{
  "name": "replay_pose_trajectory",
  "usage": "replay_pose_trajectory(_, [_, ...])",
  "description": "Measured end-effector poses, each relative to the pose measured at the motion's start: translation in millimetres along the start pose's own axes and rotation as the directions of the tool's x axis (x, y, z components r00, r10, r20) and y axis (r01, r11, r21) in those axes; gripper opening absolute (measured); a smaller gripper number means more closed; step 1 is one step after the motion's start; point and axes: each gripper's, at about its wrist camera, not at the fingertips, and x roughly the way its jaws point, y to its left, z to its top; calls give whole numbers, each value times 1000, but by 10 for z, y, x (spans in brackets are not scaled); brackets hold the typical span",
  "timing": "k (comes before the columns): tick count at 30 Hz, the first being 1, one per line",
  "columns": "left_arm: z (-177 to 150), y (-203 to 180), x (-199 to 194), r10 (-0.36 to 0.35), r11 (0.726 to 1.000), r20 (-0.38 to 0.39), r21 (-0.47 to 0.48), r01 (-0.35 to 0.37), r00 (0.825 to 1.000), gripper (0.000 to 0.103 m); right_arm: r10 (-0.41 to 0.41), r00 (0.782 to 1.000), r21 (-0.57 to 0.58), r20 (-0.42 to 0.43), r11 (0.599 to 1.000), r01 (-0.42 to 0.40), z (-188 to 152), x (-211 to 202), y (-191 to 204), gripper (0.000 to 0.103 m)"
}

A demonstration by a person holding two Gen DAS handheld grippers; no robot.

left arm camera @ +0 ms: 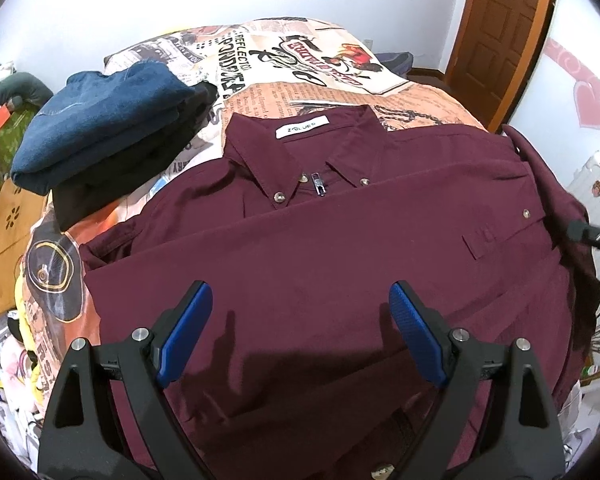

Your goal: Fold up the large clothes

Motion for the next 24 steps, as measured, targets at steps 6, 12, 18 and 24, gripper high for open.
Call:
replay_pose_trajectory(6, [41, -78, -24, -15, 1000, 16, 6, 15, 1000, 90, -38, 993, 88, 108, 996, 28, -1, -374, -143, 59])
replay_pose_trajectory(12, [70, -120, 9, -20, 1000, 16, 4, 20, 1000, 90, -73, 986, 296, 153, 955, 25, -86, -547, -608, 60])
replay_pose_trajectory(18, [62, -161, 50, -19, 1000, 6, 7, 19, 1000, 90, -32, 991, 521, 128, 852, -40, -221, -336, -1098, 60])
replay_pose_trajectory(24, [59, -169, 54, -17, 1000, 5, 7, 17, 1000, 90, -11, 989, 624, 146, 777, -83, -283, -74, -1312, 60])
